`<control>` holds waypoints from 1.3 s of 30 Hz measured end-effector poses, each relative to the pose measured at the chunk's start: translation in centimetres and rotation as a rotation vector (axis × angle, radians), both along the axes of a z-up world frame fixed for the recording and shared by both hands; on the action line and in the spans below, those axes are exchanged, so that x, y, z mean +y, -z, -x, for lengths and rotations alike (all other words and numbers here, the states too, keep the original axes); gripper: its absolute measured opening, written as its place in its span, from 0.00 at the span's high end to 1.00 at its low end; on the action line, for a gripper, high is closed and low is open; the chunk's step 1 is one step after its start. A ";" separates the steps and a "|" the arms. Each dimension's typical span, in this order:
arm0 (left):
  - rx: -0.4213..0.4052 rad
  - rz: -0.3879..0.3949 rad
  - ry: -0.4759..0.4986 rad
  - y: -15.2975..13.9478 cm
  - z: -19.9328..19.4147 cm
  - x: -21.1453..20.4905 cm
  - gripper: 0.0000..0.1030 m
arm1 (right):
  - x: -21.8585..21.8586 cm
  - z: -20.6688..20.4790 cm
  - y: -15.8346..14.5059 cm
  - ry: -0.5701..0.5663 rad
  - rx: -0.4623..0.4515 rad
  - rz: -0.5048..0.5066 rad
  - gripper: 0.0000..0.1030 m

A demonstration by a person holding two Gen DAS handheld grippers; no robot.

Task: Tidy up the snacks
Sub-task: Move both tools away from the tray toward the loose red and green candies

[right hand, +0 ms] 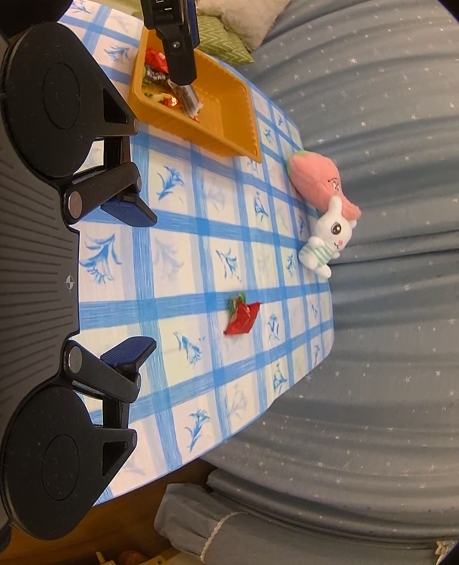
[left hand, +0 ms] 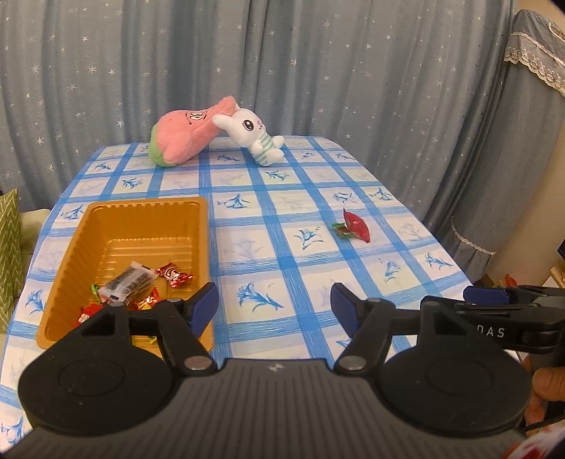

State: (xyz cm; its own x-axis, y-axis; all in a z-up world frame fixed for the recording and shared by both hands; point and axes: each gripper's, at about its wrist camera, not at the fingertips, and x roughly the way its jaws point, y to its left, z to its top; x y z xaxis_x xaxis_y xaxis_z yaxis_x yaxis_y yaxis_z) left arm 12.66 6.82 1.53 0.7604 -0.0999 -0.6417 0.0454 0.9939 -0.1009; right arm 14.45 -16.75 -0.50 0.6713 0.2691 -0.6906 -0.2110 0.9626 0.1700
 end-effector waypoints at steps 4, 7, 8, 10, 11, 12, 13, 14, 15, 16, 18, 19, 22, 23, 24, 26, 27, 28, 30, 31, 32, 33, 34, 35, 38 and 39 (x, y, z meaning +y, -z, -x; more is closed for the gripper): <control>0.005 -0.003 0.010 0.2 -0.7 -0.6 0.35 | -0.4 -0.3 0.1 0.008 0.002 0.000 0.33; 0.008 -0.003 0.017 0.4 -1.1 -1.0 0.34 | -0.7 -0.5 0.3 0.015 0.003 -0.003 0.33; 0.009 -0.002 0.020 0.5 -1.3 -1.1 0.34 | -0.8 -0.6 0.3 0.018 0.005 -0.002 0.33; 0.013 -0.002 0.025 0.6 -1.6 -1.4 0.34 | -1.0 -0.9 0.5 0.023 0.009 -0.003 0.33; 0.015 -0.001 0.029 0.7 -1.7 -1.5 0.34 | -1.1 -1.0 0.5 0.025 0.010 -0.004 0.33; 0.017 -0.001 0.032 0.8 -1.9 -1.7 0.34 | -1.2 -1.1 0.6 0.027 0.010 -0.004 0.33; 0.018 -0.001 0.034 0.9 -2.1 -1.8 0.34 | -1.3 -1.3 0.6 0.029 0.010 -0.003 0.33; 0.020 -0.001 0.036 1.0 -2.3 -1.9 0.34 | -1.4 -1.4 0.7 0.030 0.011 -0.002 0.33; 0.022 0.000 0.039 1.1 -2.4 -2.0 0.33 | -1.5 -1.5 0.7 0.032 0.011 -0.003 0.33; 0.023 -0.001 0.042 1.2 -2.6 -2.2 0.33 | -1.6 -1.6 0.8 0.034 0.012 -0.003 0.33; 0.025 -0.002 0.048 1.3 -2.9 -2.4 0.33 | -1.9 -1.9 0.9 0.039 0.014 -0.001 0.33; 0.026 -0.003 0.051 1.3 -3.1 -2.5 0.33 | -2.0 -2.0 1.0 0.040 0.015 0.000 0.33; 0.028 -0.004 0.060 1.6 -3.7 -2.9 0.32 | -2.4 -2.5 1.2 0.042 0.018 0.004 0.33; 0.029 -0.005 0.062 1.6 -4.0 -3.1 0.32 | -2.5 -2.7 1.3 0.041 0.019 0.006 0.33; 0.030 -0.005 0.065 1.7 -4.2 -3.2 0.32 | -2.6 -2.9 1.3 0.041 0.017 0.008 0.33; 0.033 -0.007 0.070 1.9 -4.7 -3.4 0.32 | -2.8 -3.4 1.4 0.041 0.014 0.012 0.33; 0.034 -0.008 0.072 2.0 -4.9 -3.5 0.32 | -3.0 -3.7 1.4 0.041 0.012 0.013 0.33; 0.034 -0.008 0.074 2.1 -5.2 -3.6 0.32 | -3.1 -4.0 1.5 0.039 0.008 0.014 0.33; 0.035 -0.009 0.077 2.3 -5.8 -3.8 0.31 | -3.4 -4.6 1.7 0.037 0.003 0.020 0.33; 0.036 -0.009 0.079 2.4 -6.2 -3.9 0.31 | -3.6 -5.0 1.8 0.035 0.000 0.025 0.33; 0.037 -0.010 0.080 2.5 -6.5 -4.1 0.31 | -3.8 -5.4 1.9 0.033 -0.003 0.029 0.33; 0.038 -0.012 0.082 2.7 -6.9 -4.2 0.31 | -4.0 -5.8 2.1 0.032 -0.004 0.032 0.33; 0.040 -0.014 0.083 2.9 -7.3 -4.3 0.31 | -4.2 -6.3 2.3 0.031 -0.007 0.036 0.33; 0.041 -0.016 0.083 3.1 -7.7 -4.4 0.31 | -4.3 -6.8 2.4 0.028 -0.010 0.041 0.33; 0.046 -0.016 0.081 3.8 -9.0 -4.6 0.31 | -4.7 -8.3 3.1 0.016 -0.019 0.055 0.33; 0.048 -0.016 0.079 4.0 -9.5 -4.7 0.31 | -4.8 -8.8 3.3 0.010 -0.021 0.058 0.33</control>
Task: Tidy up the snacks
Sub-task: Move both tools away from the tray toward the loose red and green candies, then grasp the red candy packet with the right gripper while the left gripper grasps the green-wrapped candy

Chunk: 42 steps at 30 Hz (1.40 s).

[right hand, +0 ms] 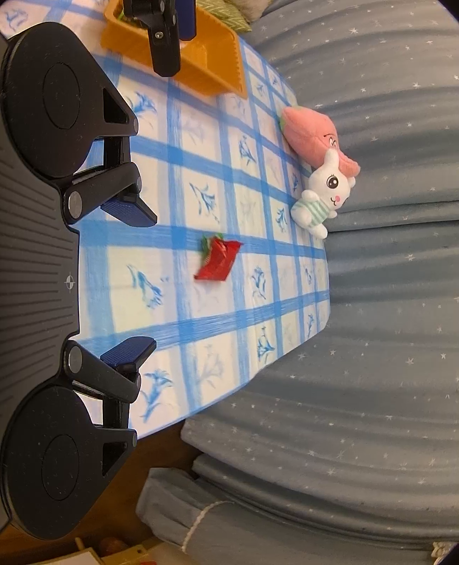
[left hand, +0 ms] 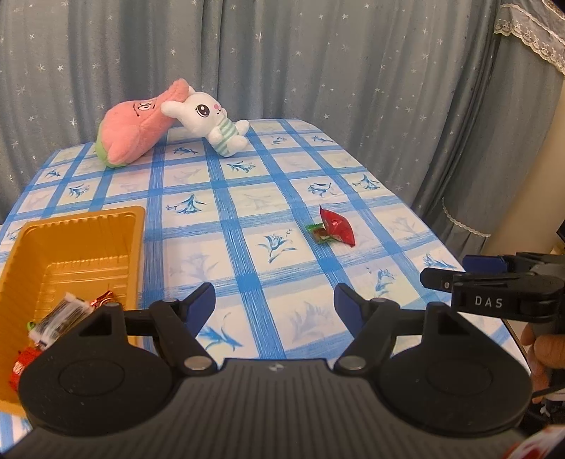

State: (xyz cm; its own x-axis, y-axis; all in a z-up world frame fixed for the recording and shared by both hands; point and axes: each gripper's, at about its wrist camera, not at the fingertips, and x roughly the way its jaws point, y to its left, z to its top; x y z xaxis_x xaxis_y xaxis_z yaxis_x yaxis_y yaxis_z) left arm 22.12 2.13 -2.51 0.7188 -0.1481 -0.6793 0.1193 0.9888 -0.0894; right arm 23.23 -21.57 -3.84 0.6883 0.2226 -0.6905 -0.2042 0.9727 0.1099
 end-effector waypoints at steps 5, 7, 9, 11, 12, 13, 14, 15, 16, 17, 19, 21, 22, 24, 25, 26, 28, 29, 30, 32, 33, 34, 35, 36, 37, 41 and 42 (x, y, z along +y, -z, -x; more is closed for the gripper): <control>0.013 -0.005 -0.011 1.4 -2.3 -0.3 0.31 | 0.0 -2.6 1.6 -0.048 -0.015 0.020 0.33; 0.015 -0.007 -0.012 2.0 -3.2 -0.5 0.30 | 0.1 -3.8 2.4 -0.072 -0.022 0.032 0.33; 0.016 -0.008 -0.017 2.6 -4.0 -0.6 0.30 | 0.3 -4.9 3.2 -0.098 -0.028 0.042 0.33; 0.022 -0.009 -0.022 3.3 -5.0 -0.8 0.30 | 0.3 -6.0 3.9 -0.119 -0.029 0.043 0.33; 0.024 -0.009 -0.026 3.6 -5.4 -0.9 0.30 | 0.4 -6.6 4.2 -0.125 -0.031 0.047 0.33; 0.027 -0.011 -0.029 3.9 -5.8 -1.0 0.30 | 0.4 -7.1 4.5 -0.131 -0.032 0.047 0.33; 0.030 -0.013 -0.031 4.2 -6.3 -1.2 0.30 | 0.4 -7.7 4.8 -0.139 -0.031 0.045 0.33; 0.033 -0.017 -0.034 4.5 -6.7 -1.3 0.30 | 0.5 -8.2 5.1 -0.146 -0.033 0.043 0.33; 0.036 -0.021 -0.036 4.8 -7.1 -1.4 0.30 | 0.6 -8.7 5.4 -0.151 -0.035 0.044 0.33; 0.038 -0.025 -0.039 5.1 -7.5 -1.5 0.30 | 0.7 -9.2 5.7 -0.158 -0.036 0.047 0.33; 0.037 -0.028 -0.043 5.6 -8.1 -1.6 0.30 | 1.0 -10.0 6.2 -0.176 -0.036 0.056 0.34; 0.035 -0.027 -0.048 6.0 -8.6 -1.7 0.30 | 1.4 -10.8 6.6 -0.198 -0.037 0.067 0.34; 0.035 -0.026 -0.050 6.2 -8.9 -1.8 0.30 | 1.6 -11.2 6.9 -0.211 -0.037 0.070 0.34; 0.036 -0.019 -0.053 6.6 -9.4 -1.8 0.30 | 1.8 -11.9 7.3 -0.224 -0.042 0.074 0.34; 0.034 -0.016 -0.053 6.7 -9.5 -1.9 0.30 | 1.8 -12.3 7.5 -0.221 -0.040 0.062 0.34; 0.034 -0.014 -0.053 6.9 -9.7 -1.9 0.29 | 1.7 -12.8 7.6 -0.212 -0.037 0.045 0.34; 0.034 -0.007 -0.054 7.1 -10.0 -2.0 0.29 | 1.8 -13.7 7.7 -0.201 -0.045 0.039 0.34; 0.034 -0.004 -0.054 7.2 -10.2 -2.0 0.29 | 2.0 -14.0 7.8 -0.205 -0.052 0.049 0.34; 0.036 -0.001 -0.055 7.4 -10.3 -2.0 0.29 | 2.2 -14.4 8.0 -0.212 -0.056 0.058 0.34; 0.039 0.005 -0.056 7.6 -10.4 -2.1 0.29 | 2.6 -15.1 8.3 -0.218 -0.055 0.067 0.34; 0.041 0.008 -0.057 7.8 -10.5 -2.0 0.29 | 2.7 -15.4 8.4 -0.216 -0.055 0.067 0.34; 0.044 0.010 -0.059 8.0 -10.5 -2.0 0.29 | 2.8 -15.6 8.6 -0.217 -0.054 0.060 0.34; 0.046 0.013 -0.061 8.1 -10.6 -2.0 0.29 | 2.8 -15.8 8.7 -0.219 -0.055 0.051 0.34; 0.049 0.015 -0.063 8.3 -10.6 -1.9 0.29 | 2.9 -16.1 8.8 -0.222 -0.056 0.045 0.34; 0.052 0.016 -0.065 8.5 -10.7 -1.9 0.29 | 3.0 -16.2 8.8 -0.225 -0.060 0.042 0.34; 0.058 0.018 -0.067 9.0 -10.9 -1.8 0.29 | 3.4 -17.1 9.1 -0.230 -0.070 0.039 0.35; 0.060 0.017 -0.068 9.1 -10.9 -1.7 0.29 | 3.4 -17.3 9.2 -0.226 -0.068 0.034 0.43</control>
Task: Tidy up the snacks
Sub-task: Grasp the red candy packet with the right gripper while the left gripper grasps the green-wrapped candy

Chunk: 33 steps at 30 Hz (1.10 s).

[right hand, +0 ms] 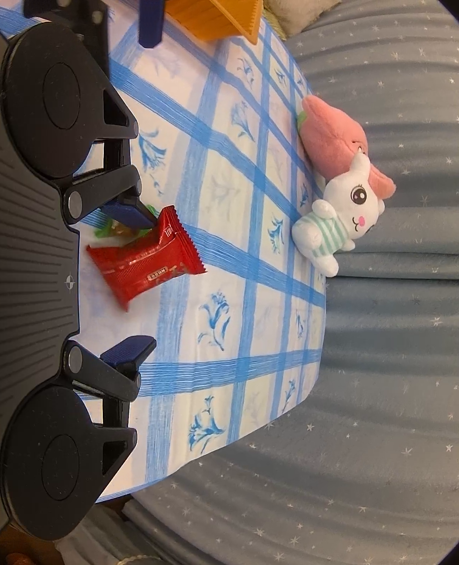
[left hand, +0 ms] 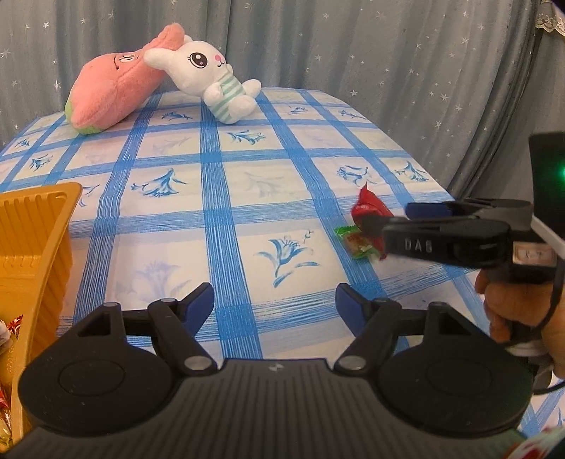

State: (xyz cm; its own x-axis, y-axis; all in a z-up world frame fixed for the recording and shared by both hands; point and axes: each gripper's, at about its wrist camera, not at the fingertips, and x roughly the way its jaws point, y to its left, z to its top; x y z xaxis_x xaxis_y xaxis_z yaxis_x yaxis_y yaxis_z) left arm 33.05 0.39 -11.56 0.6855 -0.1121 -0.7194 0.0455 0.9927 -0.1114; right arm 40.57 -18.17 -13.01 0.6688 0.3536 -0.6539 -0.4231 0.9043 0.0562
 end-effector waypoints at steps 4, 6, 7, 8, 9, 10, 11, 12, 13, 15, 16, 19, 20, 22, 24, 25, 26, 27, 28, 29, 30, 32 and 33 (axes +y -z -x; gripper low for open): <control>0.001 0.006 -0.002 0.2 -0.1 0.1 0.29 | -0.2 -0.8 0.3 0.012 0.028 -0.019 0.64; 0.003 0.012 0.000 0.2 -0.2 0.0 0.29 | -0.3 -0.8 0.4 0.014 0.035 -0.023 0.68; 0.001 0.015 0.003 0.2 -0.2 0.0 0.29 | -0.3 -0.8 0.4 0.019 0.039 -0.023 0.71; -0.002 0.019 0.007 0.2 -0.3 -0.1 0.29 | -0.5 -0.7 0.2 0.030 0.043 -0.022 0.72; -0.006 0.021 0.012 0.1 -0.3 -0.2 0.29 | -0.7 -0.7 0.1 0.044 0.049 -0.025 0.72; -0.009 0.023 0.016 0.1 -0.4 -0.4 0.29 | -1.0 -0.6 -0.1 0.062 0.058 -0.024 0.74; -0.015 0.028 0.020 0.1 -0.5 -0.5 0.29 | -1.3 -0.5 -0.2 0.084 0.064 -0.018 0.74; -0.020 0.034 0.027 0.2 -0.6 -0.6 0.29 | -1.7 -0.4 -0.4 0.107 0.068 -0.010 0.74; -0.025 0.034 0.034 0.2 -0.8 -0.8 0.29 | -2.1 -0.2 -0.5 0.129 0.079 -0.002 0.74; -0.032 0.028 0.049 0.5 -1.3 -1.2 0.29 | -2.9 0.0 -0.7 0.167 0.102 0.012 0.74; -0.033 0.028 0.055 0.6 -1.5 -1.4 0.29 | -3.3 0.1 -0.6 0.173 0.111 0.013 0.74; -0.034 0.029 0.056 0.9 -2.1 -1.7 0.29 | -4.0 0.3 -0.4 0.162 0.112 0.003 0.74; -0.036 0.029 0.055 0.9 -2.2 -1.8 0.29 | -4.1 0.3 -0.3 0.155 0.105 0.001 0.74; -0.043 0.027 0.054 1.0 -2.4 -2.0 0.29 | -4.1 0.2 0.0 0.147 0.105 -0.007 0.72; -0.048 0.029 0.054 1.0 -2.6 -2.1 0.29 | -4.2 0.0 0.3 0.145 0.109 -0.017 0.71; -0.051 0.032 0.053 1.0 -2.7 -2.1 0.29 | -4.2 -0.1 0.4 0.141 0.111 -0.017 0.71; -0.055 0.037 0.053 1.1 -2.8 -2.1 0.29 | -4.2 -0.1 0.4 0.137 0.107 -0.015 0.71; -0.058 0.041 0.052 1.1 -2.9 -2.2 0.29 | -4.2 0.0 0.4 0.134 0.105 -0.013 0.71; -0.060 0.045 0.051 1.2 -3.1 -2.3 0.30 | -4.2 -0.1 0.4 0.134 0.111 -0.017 0.71; -0.065 0.053 0.053 1.1 -3.2 -2.4 0.31 | -4.4 -0.1 0.2 0.151 0.117 -0.028 0.71; -0.071 0.062 0.057 1.1 -3.4 -2.6 0.34 | -4.7 -0.1 0.0 0.170 0.117 -0.043 0.73; -0.078 0.074 0.064 1.0 -3.8 -3.1 0.36 | -5.3 0.0 -0.5 0.196 0.109 -0.052 0.74; -0.084 0.083 0.071 1.0 -4.0 -3.4 0.40 | -5.5 0.0 -0.6 0.204 0.107 -0.053 0.74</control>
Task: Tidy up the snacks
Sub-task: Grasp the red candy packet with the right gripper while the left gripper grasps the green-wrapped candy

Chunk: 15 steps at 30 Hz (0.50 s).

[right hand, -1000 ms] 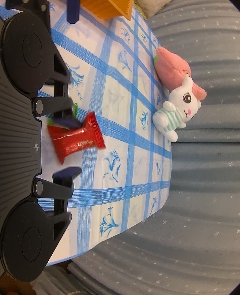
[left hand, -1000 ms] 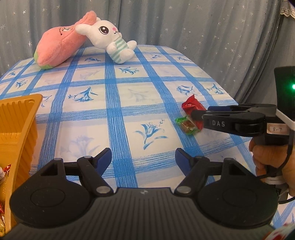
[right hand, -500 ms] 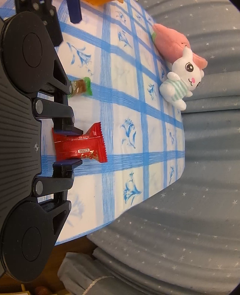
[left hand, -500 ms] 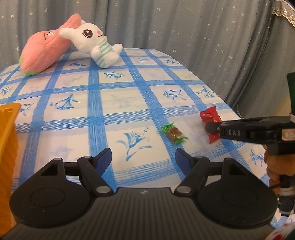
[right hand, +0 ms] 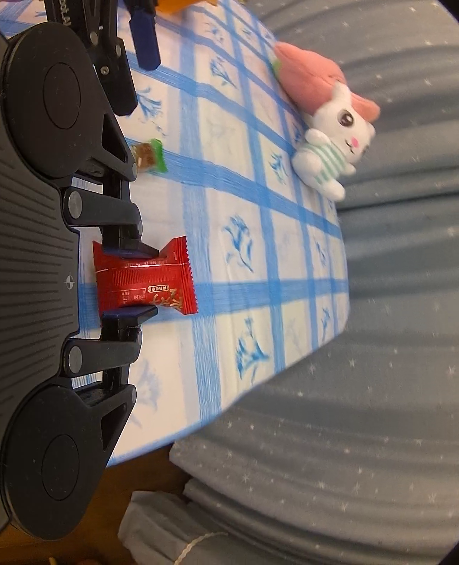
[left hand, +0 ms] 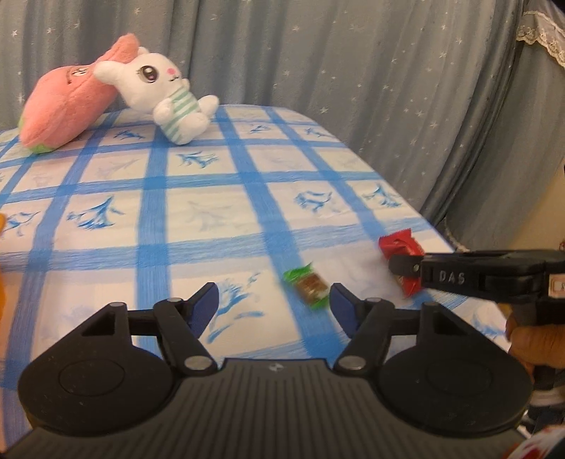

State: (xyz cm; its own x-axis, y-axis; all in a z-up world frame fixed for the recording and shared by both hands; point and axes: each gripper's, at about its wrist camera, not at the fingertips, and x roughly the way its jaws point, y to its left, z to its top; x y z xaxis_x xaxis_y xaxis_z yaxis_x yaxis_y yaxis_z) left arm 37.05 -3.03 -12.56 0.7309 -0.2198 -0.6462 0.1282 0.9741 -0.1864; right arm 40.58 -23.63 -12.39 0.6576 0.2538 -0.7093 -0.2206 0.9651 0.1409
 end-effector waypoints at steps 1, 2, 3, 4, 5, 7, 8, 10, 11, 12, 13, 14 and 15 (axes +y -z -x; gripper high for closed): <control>-0.005 0.010 0.009 0.0 -0.1 -0.4 0.45 | -0.1 0.0 0.0 0.009 0.001 0.001 0.74; -0.006 0.017 0.019 0.1 -0.3 -0.8 0.49 | -0.3 0.0 0.0 0.018 0.005 0.004 0.74; -0.008 0.024 0.028 0.2 -0.4 -1.1 0.55 | -0.4 -0.1 0.1 0.025 0.011 0.005 0.74; -0.006 0.028 0.035 0.4 -0.6 -1.5 0.60 | -0.5 -0.1 0.2 0.033 0.014 0.003 0.74; 0.000 0.031 0.042 0.6 -0.7 -1.8 0.60 | -0.7 -0.1 0.3 0.042 0.014 0.000 0.74; 0.011 0.034 0.041 1.2 -1.0 -2.3 0.62 | -1.0 -0.1 0.3 0.054 0.012 -0.006 0.74; 0.012 0.036 0.038 1.3 -1.2 -2.5 0.62 | -1.1 -0.1 0.3 0.059 0.009 -0.010 0.74; 0.010 0.032 0.037 1.7 -1.5 -2.7 0.64 | -1.2 -0.1 0.2 0.068 0.004 -0.013 0.74; 0.008 0.028 0.031 1.8 -1.7 -2.8 0.66 | -1.3 -0.1 0.3 0.069 0.005 -0.014 0.74; 0.009 0.023 0.025 2.0 -1.9 -3.0 0.70 | -1.3 -0.1 0.3 0.068 0.006 -0.013 0.74; 0.014 0.022 0.020 2.1 -2.1 -3.0 0.73 | -1.2 -0.1 0.4 0.069 0.007 -0.011 0.74; 0.019 0.021 0.018 2.3 -2.3 -3.1 0.75 | -1.2 -0.1 0.4 0.069 0.008 -0.011 0.74; 0.016 0.017 0.015 2.3 -2.4 -3.2 0.75 | -1.2 -0.1 0.5 0.069 0.010 -0.012 0.74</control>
